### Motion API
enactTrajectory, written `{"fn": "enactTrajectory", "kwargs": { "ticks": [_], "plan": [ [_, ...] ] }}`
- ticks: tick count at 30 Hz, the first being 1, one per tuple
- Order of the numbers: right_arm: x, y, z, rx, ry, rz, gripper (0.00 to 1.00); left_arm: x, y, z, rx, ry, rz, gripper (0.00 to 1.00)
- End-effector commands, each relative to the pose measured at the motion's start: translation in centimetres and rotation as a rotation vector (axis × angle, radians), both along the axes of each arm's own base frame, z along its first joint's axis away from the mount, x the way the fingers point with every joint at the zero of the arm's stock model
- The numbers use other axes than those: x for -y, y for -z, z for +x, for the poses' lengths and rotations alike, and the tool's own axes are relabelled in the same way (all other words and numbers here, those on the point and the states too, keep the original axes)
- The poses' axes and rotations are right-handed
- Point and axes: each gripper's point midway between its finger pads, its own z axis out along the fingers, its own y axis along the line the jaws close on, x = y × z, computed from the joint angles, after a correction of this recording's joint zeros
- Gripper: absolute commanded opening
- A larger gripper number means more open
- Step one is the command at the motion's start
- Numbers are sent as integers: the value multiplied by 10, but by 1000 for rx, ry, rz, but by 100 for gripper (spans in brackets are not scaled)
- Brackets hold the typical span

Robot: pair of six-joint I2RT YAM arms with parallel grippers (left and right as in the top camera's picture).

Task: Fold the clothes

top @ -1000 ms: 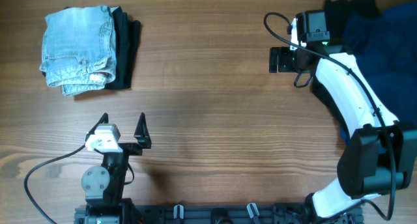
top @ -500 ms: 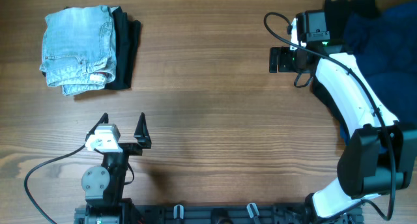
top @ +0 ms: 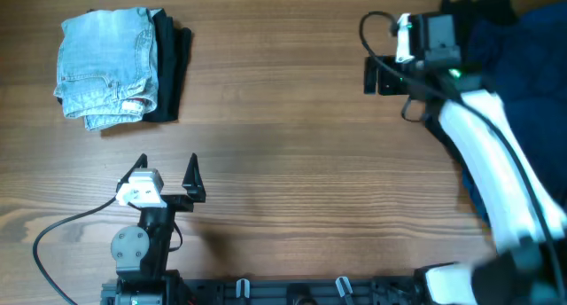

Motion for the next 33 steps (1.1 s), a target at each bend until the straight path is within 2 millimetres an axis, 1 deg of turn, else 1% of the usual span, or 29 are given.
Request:
{"fn": "enactTrajectory", "kwargs": {
  "ticks": [1,3,5,6,7,9,11,12,14,16,18,19,20,21,25,30,33],
  "plan": [
    [7,-81,-28,215,10,28,100,-2,1,0,2,-8,-9,99],
    [14,-101,-48,281,11,16,100,-2,1,0,2,-8,-9,100],
    [26,-115,-71,350,9,-47,100,-2,1,0,2,-8,-9,100],
    [28,-121,-85,392,-6,-60,100,-2,1,0,2,-8,-9,100],
    [29,-126,-94,429,-15,-61,100,-2,1,0,2,-8,-9,100],
    [31,-132,-111,509,-22,-53,100,-2,1,0,2,-8,-9,100],
    [30,-137,-129,638,-41,-25,100,-2,1,0,2,-8,-9,100],
    [31,-138,-135,721,-41,-7,100,-2,1,0,2,-8,-9,100],
    [34,-139,-140,849,-29,10,100,-2,1,0,2,-8,-9,100],
    [29,-132,-147,958,-68,41,100,-2,1,0,2,-8,-9,100],
    [22,-115,-154,1004,-111,64,100,-2,1,0,2,-8,-9,100],
    [22,-106,-155,1014,-112,69,100,-2,1,0,2,-8,-9,100],
    [22,-94,-157,1022,-111,70,100,-2,1,0,2,-8,-9,100],
    [22,-86,-158,1032,-110,70,100,-2,1,0,2,-8,-9,100],
    [27,-63,-166,1119,-93,70,100,-2,1,0,2,-8,-9,100],
    [26,-38,-173,1156,-102,74,100,-2,1,0,2,-8,-9,100],
    [26,-27,-171,1136,-101,73,100,-2,1,0,2,-8,-9,100]
  ]
}}
